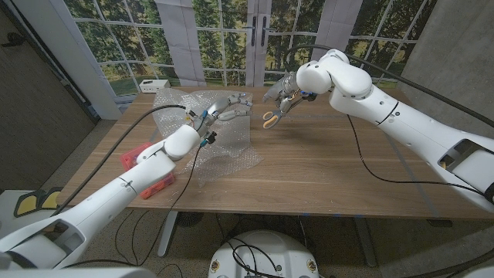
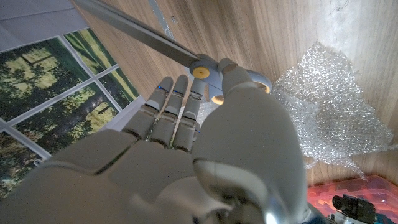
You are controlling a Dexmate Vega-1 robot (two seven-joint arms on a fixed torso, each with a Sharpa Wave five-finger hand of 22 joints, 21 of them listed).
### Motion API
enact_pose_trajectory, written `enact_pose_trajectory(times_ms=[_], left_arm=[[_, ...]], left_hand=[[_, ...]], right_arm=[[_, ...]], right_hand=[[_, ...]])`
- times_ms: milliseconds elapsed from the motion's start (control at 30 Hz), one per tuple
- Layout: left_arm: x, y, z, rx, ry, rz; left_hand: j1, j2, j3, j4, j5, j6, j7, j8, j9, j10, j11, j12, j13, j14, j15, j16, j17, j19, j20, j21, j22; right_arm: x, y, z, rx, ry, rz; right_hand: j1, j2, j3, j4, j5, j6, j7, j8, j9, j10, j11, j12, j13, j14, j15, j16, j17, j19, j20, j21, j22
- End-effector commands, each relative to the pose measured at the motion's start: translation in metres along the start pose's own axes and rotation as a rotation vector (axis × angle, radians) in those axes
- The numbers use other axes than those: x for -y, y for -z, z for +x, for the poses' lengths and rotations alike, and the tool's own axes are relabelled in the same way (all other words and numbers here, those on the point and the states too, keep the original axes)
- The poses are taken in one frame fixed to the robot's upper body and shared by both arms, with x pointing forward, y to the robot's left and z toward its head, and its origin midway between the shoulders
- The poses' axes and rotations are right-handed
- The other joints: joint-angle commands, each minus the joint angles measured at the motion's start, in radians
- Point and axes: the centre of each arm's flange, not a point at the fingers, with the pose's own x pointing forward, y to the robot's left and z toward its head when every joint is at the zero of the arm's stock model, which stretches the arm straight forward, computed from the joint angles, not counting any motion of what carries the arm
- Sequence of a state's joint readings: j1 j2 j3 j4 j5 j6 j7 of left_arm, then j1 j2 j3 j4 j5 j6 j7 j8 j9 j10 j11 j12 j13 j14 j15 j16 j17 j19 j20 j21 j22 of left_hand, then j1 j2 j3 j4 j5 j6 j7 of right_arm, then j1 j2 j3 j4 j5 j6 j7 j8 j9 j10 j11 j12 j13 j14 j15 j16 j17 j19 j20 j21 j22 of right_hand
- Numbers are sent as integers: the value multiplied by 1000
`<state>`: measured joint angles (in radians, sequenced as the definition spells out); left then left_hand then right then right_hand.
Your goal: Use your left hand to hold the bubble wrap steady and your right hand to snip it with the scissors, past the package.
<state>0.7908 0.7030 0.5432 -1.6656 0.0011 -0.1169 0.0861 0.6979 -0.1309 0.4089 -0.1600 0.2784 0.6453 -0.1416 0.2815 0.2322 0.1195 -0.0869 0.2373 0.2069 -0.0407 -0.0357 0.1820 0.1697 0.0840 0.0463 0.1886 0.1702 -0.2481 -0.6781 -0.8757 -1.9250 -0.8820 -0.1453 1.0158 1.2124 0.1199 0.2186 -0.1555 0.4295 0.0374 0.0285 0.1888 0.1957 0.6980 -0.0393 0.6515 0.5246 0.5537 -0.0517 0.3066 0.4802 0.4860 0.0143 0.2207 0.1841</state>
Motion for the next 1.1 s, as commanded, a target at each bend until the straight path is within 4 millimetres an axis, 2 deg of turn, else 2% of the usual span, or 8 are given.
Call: enact_pose_trajectory(times_ms=[33,367,533,967,1033,1100], left_arm=[[5,-5,3,-3,-14,29],[14,-7,4,-7,-13,60],[16,-7,6,-6,-1,62],[22,-5,11,4,35,43],[22,-5,12,6,59,36],[22,-5,12,10,62,35]], left_hand=[[21,0,-15,5,16,50,7,11,0,17,1,8,6,1,-23,3,6,6,2,4,1],[32,0,-24,8,26,66,3,10,-4,19,4,9,6,2,-23,3,6,8,2,3,1],[41,1,-35,12,35,28,6,-14,-8,10,3,5,7,1,-22,2,6,7,1,2,2],[39,-4,-56,21,42,76,16,-6,-13,18,1,8,7,3,-23,3,7,3,1,0,2],[32,6,-62,31,44,66,6,-15,-15,20,3,9,7,2,-23,3,8,3,2,1,2],[28,31,-63,44,47,51,-3,-28,-19,13,7,6,8,-1,-20,3,9,1,4,1,3]], right_arm=[[3,-6,3,-3,-7,-50],[12,0,2,2,-6,-7],[14,-4,0,9,-2,-19],[17,-12,-4,25,8,-49],[17,-12,-4,23,7,-51],[18,-13,-5,23,9,-50]], right_hand=[[8,9,8,0,10,-2,2,4,1,116,-113,55,89,11,-165,-2,2,9,1,6,2],[7,8,10,0,13,-2,3,4,1,118,-115,57,88,15,-164,-6,1,4,7,4,2],[7,6,10,-1,15,-2,3,5,1,117,-117,58,88,16,-165,-7,2,1,11,3,2],[6,6,9,0,17,-2,4,5,1,116,-115,61,89,17,-165,-8,7,-2,13,2,2],[6,6,9,0,17,-2,3,5,1,115,-115,61,89,18,-165,-8,7,-3,12,2,2],[6,6,9,0,17,-2,3,5,1,115,-115,61,89,18,-166,-8,8,-4,13,1,2]])
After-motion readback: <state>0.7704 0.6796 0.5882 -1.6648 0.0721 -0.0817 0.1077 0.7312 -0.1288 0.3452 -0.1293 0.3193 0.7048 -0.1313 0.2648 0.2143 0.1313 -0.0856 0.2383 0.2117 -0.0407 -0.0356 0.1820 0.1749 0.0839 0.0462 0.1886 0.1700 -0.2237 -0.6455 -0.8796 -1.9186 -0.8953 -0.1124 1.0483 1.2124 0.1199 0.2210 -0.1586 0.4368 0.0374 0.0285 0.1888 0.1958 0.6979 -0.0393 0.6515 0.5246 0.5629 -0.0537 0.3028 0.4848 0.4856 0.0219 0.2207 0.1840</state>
